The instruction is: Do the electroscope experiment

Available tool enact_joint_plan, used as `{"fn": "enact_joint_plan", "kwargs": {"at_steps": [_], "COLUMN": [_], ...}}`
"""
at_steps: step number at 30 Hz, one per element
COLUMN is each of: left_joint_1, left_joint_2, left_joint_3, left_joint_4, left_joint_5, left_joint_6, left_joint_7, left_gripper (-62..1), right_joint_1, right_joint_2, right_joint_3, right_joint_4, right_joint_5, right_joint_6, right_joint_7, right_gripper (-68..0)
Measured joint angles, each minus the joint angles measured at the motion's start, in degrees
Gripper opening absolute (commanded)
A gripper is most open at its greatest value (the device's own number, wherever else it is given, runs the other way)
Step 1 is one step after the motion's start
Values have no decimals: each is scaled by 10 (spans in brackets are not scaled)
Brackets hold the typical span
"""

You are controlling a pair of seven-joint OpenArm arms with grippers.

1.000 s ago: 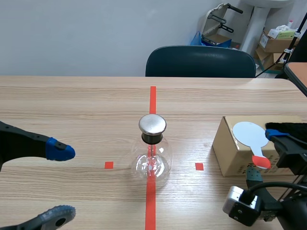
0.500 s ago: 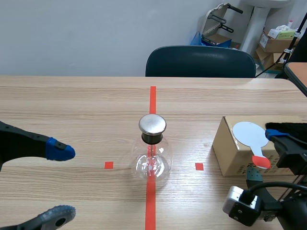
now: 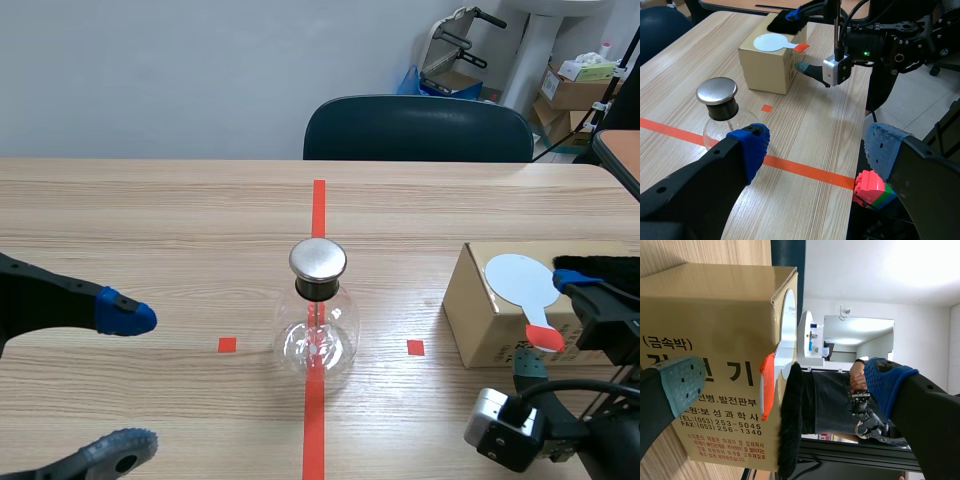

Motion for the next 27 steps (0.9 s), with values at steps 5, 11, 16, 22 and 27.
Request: {"fn": "enact_joint_plan", "kwargs": {"at_steps": [5, 11, 16, 22, 27], "left_joint_1": [0, 0, 0, 0, 0], "left_joint_2": [0, 0, 0, 11, 37], "left_joint_3": [0, 0, 0, 0, 0], "left_joint_4": [0, 0, 0, 0, -4], "left_joint_5": [0, 0, 0, -20, -48], "left_joint_6": [0, 0, 8, 52, 91], "left_joint_7": [0, 0, 0, 10, 33], "left_gripper": [-185, -195, -285, -314, -314], "right_joint_1": [0, 0, -7, -80, -179], "right_joint_2": [0, 0, 0, 17, 77], "right_joint_3": [0, 0, 0, 0, 0], "right_joint_4": [0, 0, 0, 18, 80], "right_joint_5": [0, 0, 0, 43, 172], "right_joint_6": [0, 0, -4, -3, -2], "right_joint_7": [0, 0, -1, -4, 39], "right_gripper": [4, 4, 4, 4, 4]}}
